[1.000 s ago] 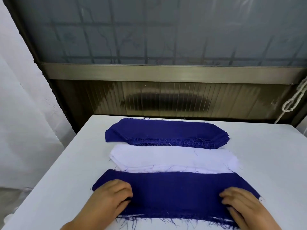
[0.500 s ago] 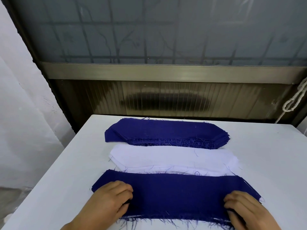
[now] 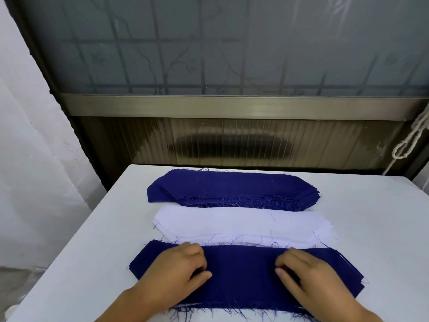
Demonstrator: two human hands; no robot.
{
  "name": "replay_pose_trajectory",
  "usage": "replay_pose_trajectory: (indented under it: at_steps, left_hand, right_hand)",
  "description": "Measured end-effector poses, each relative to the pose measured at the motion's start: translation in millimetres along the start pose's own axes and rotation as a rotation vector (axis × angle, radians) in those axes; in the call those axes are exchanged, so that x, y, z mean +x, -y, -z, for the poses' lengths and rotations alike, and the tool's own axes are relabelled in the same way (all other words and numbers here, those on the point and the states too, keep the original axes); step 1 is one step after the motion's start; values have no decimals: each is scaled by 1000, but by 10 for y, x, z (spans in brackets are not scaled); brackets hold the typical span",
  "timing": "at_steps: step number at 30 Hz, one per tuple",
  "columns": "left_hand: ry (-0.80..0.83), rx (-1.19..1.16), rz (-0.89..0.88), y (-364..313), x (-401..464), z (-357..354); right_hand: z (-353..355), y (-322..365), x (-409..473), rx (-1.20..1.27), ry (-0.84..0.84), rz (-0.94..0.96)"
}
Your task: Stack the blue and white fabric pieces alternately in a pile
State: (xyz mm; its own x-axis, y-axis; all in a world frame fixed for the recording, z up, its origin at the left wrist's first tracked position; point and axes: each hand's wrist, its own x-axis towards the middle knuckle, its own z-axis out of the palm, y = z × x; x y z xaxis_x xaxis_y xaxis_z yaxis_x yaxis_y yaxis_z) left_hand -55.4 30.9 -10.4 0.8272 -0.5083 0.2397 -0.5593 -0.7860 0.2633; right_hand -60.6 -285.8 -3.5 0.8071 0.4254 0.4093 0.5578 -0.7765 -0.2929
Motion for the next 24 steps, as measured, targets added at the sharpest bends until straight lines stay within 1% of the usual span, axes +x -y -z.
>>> replay_pose_trajectory:
  at_steps: [3, 5, 9, 13, 16, 17, 19, 21, 24]
  left_hand:
    - [-33, -8, 22, -105, 217, -141]
    - [-57, 0, 52, -119, 273, -215]
    - [-160, 64, 138, 22, 163, -217]
    - [-191, 91, 218, 234, 26, -160]
    - [-196, 145, 255, 338, 40, -111]
    - [-213, 149, 258, 358, 76, -97]
    - [-253, 149, 226, 373, 190, -85]
    - [-277, 164, 162, 341, 345, -90]
    - [-282, 160, 115, 279, 534, -122]
  right_hand:
    - [-181, 86, 190, 18, 147, -76]
    - [-271, 62, 211, 14, 200, -133]
    - [-208, -77, 87, -44, 187, -255]
    - [-38, -288, -52, -106, 103, -396]
    - [65, -414, -40, -164, 151, -475]
    - [79, -440, -5, -172, 151, -482]
    - [69, -449, 94, -144, 97, -461]
    - [20, -410, 221, -86, 37, -375]
    - [-103, -428, 418, -33, 85, -274]
